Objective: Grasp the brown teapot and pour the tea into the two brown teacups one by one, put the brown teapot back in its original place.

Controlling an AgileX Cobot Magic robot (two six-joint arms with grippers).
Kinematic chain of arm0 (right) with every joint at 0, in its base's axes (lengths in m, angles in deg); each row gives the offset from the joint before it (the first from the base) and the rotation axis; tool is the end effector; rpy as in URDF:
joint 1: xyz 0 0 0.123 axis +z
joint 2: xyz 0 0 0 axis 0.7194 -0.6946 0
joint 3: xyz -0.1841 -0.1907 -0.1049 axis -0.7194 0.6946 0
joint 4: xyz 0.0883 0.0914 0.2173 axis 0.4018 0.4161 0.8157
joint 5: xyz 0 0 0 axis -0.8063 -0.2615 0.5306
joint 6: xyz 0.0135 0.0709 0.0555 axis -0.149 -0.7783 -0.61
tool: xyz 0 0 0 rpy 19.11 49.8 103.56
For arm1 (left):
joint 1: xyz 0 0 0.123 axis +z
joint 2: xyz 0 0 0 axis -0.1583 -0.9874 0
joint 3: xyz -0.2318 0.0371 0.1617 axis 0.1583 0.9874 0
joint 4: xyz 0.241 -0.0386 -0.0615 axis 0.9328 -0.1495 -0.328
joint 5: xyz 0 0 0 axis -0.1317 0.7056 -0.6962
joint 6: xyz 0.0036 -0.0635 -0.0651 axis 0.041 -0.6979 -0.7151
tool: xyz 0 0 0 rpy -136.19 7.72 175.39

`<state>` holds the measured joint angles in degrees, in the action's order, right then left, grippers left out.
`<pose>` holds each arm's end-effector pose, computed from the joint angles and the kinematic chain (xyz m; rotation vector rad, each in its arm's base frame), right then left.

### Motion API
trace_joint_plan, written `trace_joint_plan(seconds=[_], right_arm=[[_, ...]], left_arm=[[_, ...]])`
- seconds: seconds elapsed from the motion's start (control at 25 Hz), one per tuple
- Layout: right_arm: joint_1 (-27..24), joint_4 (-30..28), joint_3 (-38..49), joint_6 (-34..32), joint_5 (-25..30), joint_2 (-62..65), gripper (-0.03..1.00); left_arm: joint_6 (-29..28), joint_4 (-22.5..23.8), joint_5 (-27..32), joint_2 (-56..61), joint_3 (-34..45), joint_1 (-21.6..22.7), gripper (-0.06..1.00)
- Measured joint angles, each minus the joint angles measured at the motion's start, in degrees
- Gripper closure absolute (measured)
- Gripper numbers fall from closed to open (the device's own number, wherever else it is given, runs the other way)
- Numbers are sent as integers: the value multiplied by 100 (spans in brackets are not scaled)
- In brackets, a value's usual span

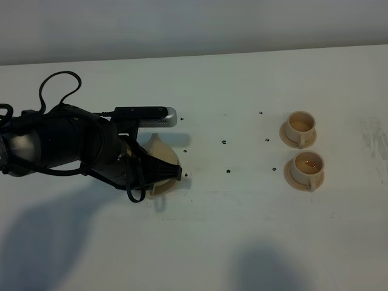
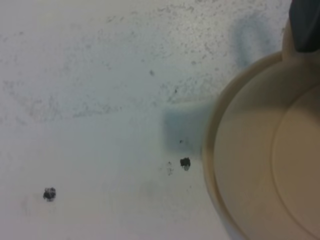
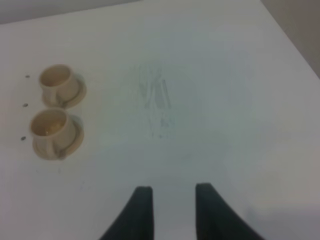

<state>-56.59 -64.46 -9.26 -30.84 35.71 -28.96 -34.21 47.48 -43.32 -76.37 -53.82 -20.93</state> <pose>-0.0095 0.0047 0.2772 0.2651 2.0588 -0.0243 0.2945 -0.1703 0.1555 0.2896 2.7376 -0.2356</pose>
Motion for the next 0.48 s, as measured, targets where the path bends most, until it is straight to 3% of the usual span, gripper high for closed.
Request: trace_joint_plan(seconds=[0.48], right_arm=[[0,0,0,0,0,0,74]], left_arm=[[487,252,174,81,-194,-71,83]])
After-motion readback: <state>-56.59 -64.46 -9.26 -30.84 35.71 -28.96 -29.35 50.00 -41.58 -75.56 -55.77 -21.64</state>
